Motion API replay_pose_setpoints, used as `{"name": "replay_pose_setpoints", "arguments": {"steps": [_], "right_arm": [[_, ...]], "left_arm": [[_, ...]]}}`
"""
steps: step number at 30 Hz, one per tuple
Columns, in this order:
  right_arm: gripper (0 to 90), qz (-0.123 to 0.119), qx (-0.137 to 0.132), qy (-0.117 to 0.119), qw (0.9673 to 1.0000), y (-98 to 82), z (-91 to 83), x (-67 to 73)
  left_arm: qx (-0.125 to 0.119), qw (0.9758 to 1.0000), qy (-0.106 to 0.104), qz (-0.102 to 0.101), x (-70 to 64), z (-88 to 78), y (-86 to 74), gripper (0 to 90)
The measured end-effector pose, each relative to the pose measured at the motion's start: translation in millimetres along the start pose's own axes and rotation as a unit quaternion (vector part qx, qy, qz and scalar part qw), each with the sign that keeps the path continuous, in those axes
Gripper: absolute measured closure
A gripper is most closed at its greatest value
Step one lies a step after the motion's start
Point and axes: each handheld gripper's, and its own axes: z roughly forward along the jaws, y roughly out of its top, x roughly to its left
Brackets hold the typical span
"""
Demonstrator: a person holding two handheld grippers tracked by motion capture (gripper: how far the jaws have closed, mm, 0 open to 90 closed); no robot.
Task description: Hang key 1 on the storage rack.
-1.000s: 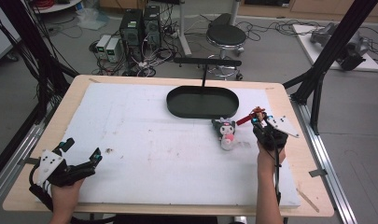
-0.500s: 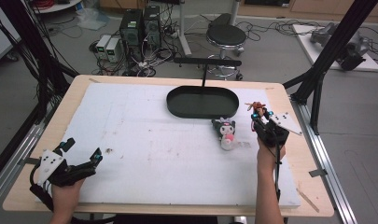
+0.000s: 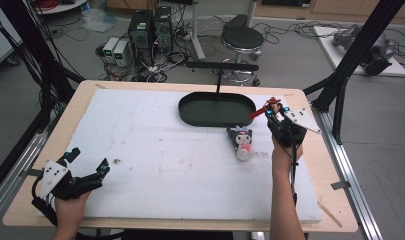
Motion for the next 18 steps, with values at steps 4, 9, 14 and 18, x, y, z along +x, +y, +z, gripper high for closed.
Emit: {"name": "replay_pose_setpoints", "arguments": {"steps": [4,9,14,18], "right_arm": [[66.5,-0.005,-0.007,0.004,1.0000,9.2,3.5,2.5],[66.5,-0.009,-0.006,0.008,0.9999,15.7,8.5,5.5],[66.5,-0.007,-0.007,0.014,0.9999,19.7,13.6,6.5],[66.5,-0.011,-0.005,0.017,0.9998,21.6,18.4,5.5]], "left_arm": [[0.001,1.0000,-0.001,0.000,0.0,0.1,0.0,1.7],[0.000,1.0000,-0.001,-0.001,-0.1,0.3,-0.1,1.7],[0.001,1.0000,0.000,0.000,0.5,0.5,-0.2,1.7],[0.001,1.0000,0.000,-0.001,0.2,0.8,-0.3,1.7]]}}
